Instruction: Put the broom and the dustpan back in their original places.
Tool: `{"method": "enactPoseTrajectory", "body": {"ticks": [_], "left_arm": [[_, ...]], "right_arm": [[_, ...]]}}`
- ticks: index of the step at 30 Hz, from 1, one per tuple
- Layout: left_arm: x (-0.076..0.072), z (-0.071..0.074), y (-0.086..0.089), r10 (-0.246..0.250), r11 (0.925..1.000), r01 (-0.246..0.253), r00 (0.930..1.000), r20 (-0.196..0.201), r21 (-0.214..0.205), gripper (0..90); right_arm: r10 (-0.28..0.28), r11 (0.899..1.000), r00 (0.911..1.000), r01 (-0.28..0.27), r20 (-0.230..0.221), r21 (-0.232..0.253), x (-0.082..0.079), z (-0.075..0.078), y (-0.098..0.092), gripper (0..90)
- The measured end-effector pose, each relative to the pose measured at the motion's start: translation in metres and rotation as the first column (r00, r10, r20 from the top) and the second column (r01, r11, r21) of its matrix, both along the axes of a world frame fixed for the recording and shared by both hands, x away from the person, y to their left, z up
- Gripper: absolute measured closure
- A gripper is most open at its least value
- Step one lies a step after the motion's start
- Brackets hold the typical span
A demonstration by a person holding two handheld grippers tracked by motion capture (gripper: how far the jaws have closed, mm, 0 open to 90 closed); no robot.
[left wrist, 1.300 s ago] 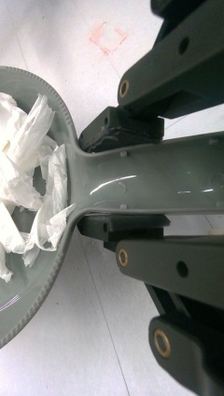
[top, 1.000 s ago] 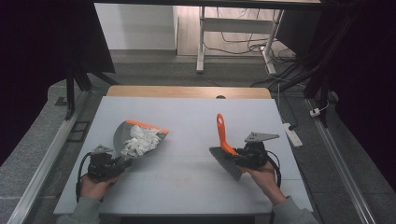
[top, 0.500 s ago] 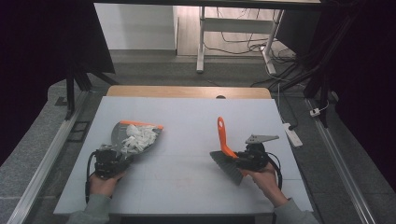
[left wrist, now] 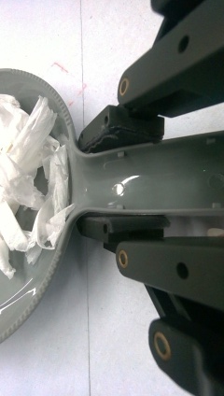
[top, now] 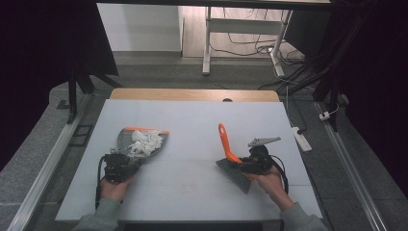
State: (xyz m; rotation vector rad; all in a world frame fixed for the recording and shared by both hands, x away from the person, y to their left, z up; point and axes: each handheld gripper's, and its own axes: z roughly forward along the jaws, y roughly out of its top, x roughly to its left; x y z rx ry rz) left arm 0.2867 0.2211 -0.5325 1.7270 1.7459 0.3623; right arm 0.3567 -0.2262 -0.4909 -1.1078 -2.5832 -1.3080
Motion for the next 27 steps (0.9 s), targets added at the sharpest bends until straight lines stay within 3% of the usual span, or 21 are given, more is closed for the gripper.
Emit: {"method": "enactPoseTrajectory", "body": {"ticks": [4, 11, 15, 18, 21, 27], "left_arm": [[0.0, 0.0, 0.0, -0.015, 0.9999, 0.015, 0.9999, 0.001, 0.001, 51.3], [-0.005, 0.003, 0.002, -0.023, 0.9989, 0.022, 0.9993, 0.03, 0.041, 36.9], [-0.009, 0.007, 0.006, -0.037, 0.9979, 0.034, 0.9981, 0.049, 0.054, 34.0], [-0.012, 0.01, 0.006, -0.051, 0.9945, 0.044, 0.9961, 0.072, 0.095, 33.0], [-0.016, 0.015, 0.008, -0.072, 0.9917, 0.061, 0.9924, 0.1, 0.113, 31.4], [-0.021, 0.021, 0.012, -0.13, 0.9838, 0.111, 0.9826, 0.133, 0.141, 31.3]], "right_arm": [[-0.017, 1.0, 0.9997, 0.017, -0.019, -0.016, 0.008, -0.003, -0.001, 69.4], [-0.069, 0.996, 0.9972, 0.067, -0.03, -0.061, 0.021, -0.011, -0.009, 66.1], [-0.077, 0.995, 0.9964, 0.075, -0.036, -0.064, 0.023, -0.013, -0.011, 64.1], [-0.082, 0.992, 0.9965, 0.081, -0.013, -0.096, 0.023, -0.013, -0.011, 60.0], [-0.087, 0.986, 0.9961, 0.088, 0.013, -0.144, 0.023, -0.014, -0.011, 54.6], [-0.1, 0.979, 0.9948, 0.102, 0.02, -0.175, 0.023, -0.016, -0.01, 49.9]]}}
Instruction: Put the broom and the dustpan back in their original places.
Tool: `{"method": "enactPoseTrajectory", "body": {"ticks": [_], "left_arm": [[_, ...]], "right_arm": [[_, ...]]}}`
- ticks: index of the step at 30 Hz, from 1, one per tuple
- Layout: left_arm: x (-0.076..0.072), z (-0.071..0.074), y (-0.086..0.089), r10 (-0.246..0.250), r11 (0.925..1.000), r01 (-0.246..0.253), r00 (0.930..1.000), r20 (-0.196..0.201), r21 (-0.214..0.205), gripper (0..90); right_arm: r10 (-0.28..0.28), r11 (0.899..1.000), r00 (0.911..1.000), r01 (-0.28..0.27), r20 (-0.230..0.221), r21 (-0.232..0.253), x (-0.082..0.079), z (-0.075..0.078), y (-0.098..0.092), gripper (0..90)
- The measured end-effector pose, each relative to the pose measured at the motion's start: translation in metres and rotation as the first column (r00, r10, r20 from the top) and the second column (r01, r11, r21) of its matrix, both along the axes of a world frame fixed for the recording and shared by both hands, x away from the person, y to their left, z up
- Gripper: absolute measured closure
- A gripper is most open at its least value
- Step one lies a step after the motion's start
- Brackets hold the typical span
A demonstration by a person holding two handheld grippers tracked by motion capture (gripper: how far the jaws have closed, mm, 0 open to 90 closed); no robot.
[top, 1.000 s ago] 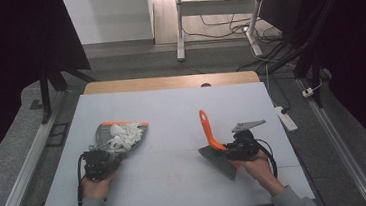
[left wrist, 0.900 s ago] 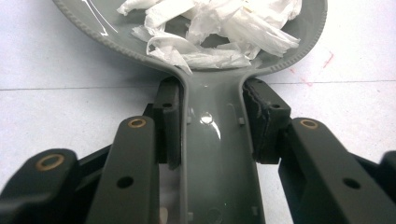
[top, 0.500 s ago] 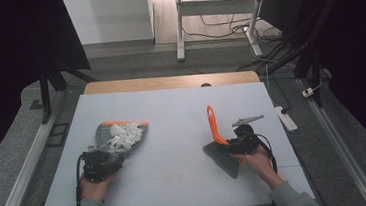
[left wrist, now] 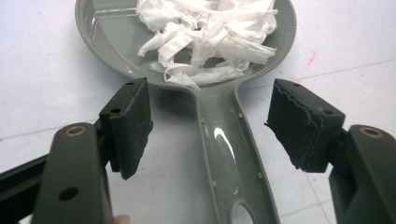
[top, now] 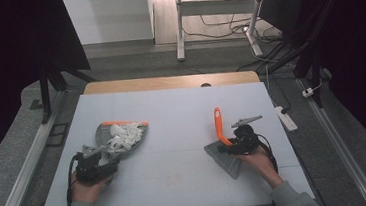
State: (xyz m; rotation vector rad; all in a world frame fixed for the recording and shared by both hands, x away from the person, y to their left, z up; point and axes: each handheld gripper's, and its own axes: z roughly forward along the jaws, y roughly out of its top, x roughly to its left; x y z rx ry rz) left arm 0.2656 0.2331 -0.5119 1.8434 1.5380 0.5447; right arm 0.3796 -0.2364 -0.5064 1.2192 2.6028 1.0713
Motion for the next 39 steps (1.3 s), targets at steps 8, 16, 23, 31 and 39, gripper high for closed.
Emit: {"method": "enactPoseTrajectory", "body": {"ticks": [8, 16, 23, 31, 39], "left_arm": [[0.0, 0.002, -0.001, -0.066, 0.9978, 0.066, 0.9978, 0.006, 0.004, 32.1], [0.001, 0.003, -0.001, -0.112, 0.9937, 0.112, 0.9937, 0.002, 0.002, 31.6], [0.006, 0.002, -0.006, -0.214, 0.9769, 0.214, 0.9766, -0.02, -0.005, 31.9], [0.006, 0.0, -0.009, -0.327, 0.9449, 0.327, 0.944, -0.04, -0.013, 32.5], [-0.008, -0.001, -0.004, -0.349, 0.9368, 0.348, 0.9366, -0.03, -0.033, 33.5]], "right_arm": [[-0.043, 0.998, 0.9989, 0.044, 0.019, -0.051, 0.001, -0.003, -0.001, 43.1], [-0.043, 0.998, 0.9955, 0.046, 0.084, -0.036, -0.006, 0.005, -0.003, 43.7], [0.009, 1.0, 0.9866, -0.009, 0.163, 0.001, -0.016, 0.015, -0.004, 44.7], [0.017, 0.999, 0.9754, -0.023, 0.22, 0.025, -0.03, 0.015, -0.014, 45.7], [0.0, 1.0, 0.969, -0.003, 0.247, 0.01, -0.044, 0.008, -0.036, 45.8]]}}
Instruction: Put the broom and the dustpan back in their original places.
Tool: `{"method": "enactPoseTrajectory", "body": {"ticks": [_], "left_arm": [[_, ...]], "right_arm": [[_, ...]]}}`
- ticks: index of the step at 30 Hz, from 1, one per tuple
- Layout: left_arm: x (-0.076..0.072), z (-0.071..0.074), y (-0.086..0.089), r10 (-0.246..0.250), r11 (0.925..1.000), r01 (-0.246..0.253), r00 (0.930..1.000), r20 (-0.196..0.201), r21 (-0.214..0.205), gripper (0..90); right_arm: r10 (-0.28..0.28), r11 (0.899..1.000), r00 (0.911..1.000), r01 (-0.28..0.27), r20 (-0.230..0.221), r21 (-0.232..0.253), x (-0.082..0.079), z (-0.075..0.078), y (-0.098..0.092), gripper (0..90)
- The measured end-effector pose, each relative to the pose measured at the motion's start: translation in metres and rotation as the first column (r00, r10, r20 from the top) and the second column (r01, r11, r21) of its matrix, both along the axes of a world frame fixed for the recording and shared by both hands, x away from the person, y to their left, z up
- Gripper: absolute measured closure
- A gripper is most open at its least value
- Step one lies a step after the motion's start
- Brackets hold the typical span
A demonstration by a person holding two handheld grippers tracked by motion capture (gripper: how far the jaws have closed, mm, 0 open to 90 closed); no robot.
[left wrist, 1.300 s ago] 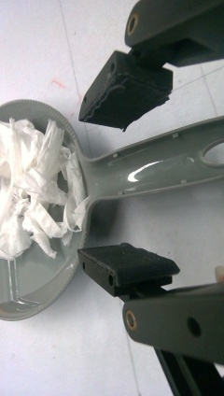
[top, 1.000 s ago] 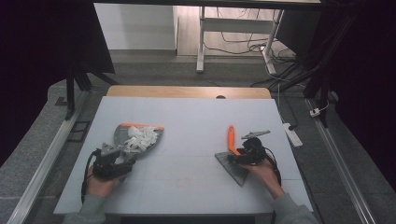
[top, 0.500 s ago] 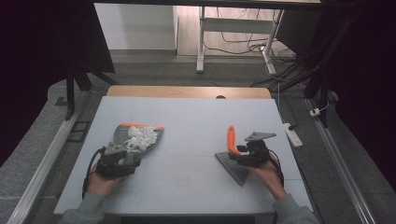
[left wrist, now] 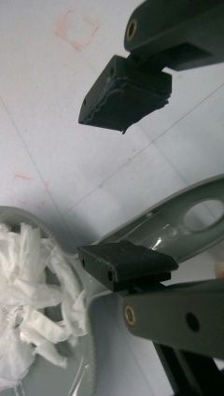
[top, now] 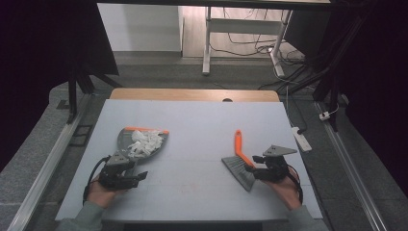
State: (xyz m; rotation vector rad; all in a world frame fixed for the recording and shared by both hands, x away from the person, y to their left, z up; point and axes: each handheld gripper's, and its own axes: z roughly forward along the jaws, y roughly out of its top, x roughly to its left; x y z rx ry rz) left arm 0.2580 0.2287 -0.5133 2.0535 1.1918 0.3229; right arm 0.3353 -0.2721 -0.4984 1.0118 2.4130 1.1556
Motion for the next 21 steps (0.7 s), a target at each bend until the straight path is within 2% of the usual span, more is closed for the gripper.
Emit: {"method": "enactPoseTrajectory", "body": {"ticks": [4, 7, 14, 21], "left_arm": [[-0.005, 0.0, 0.0, 0.003, 1.0, -0.003, 1.0, 0.001, 0.001, 33.7], [-0.007, 0.0, -0.001, 0.001, 1.0, -0.001, 1.0, 0.001, 0.001, 33.7], [-0.007, -0.001, -0.001, -0.001, 1.0, 0.001, 1.0, -0.005, -0.001, 33.7], [-0.005, -0.002, 0.002, 0.009, 0.9999, -0.009, 0.9999, -0.01, -0.014, 33.7]], "right_arm": [[-0.029, 0.999, 0.9996, 0.029, 0.003, 0.019, -0.006, -0.003, -0.015, 46.0], [-0.027, 0.999, 0.9996, 0.027, 0.009, 0.033, -0.007, -0.004, -0.02, 46.1], [0.001, 1.0, 0.9998, -0.002, 0.021, 0.023, -0.008, -0.004, -0.017, 46.1], [0.003, 1.0, 0.9994, -0.004, 0.035, 0.021, -0.009, -0.003, -0.015, 46.2]]}}
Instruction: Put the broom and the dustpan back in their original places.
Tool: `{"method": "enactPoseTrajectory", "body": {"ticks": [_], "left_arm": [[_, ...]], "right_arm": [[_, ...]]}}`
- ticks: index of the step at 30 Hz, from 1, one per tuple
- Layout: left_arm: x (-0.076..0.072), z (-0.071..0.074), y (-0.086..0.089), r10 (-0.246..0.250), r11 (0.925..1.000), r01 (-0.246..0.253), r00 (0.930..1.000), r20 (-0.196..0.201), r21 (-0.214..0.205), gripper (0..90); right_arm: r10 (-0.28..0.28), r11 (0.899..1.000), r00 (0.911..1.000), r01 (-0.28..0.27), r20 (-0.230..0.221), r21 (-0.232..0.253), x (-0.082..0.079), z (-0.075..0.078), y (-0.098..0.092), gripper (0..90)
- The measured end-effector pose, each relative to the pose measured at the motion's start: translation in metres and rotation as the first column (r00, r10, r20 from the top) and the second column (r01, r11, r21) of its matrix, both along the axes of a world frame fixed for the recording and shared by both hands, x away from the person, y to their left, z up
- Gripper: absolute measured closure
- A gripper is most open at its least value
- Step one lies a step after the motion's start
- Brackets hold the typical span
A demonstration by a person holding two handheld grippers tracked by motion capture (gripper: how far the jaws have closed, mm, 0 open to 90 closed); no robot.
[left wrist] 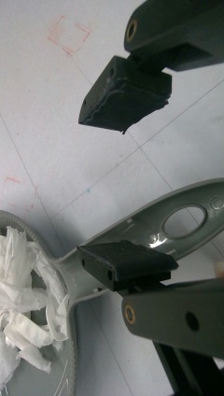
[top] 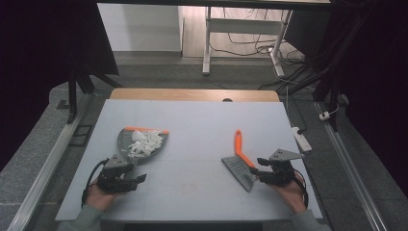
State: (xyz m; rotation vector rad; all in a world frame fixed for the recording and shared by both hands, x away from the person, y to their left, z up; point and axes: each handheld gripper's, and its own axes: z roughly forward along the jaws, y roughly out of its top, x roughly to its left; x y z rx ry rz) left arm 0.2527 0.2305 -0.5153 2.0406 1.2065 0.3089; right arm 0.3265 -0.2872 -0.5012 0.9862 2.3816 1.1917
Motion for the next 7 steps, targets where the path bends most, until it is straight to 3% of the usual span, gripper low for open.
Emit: {"method": "enactPoseTrajectory", "body": {"ticks": [7], "left_arm": [[0.0005, -0.0002, 0.0009, 0.0, 1.0, 0.0, 1.0, -0.003, -0.002, 33.7]], "right_arm": [[0.006, 1.0, 1.0, -0.006, 0.006, 0.001, -0.0006, 0.0011, 0.0007, 46.2]]}}
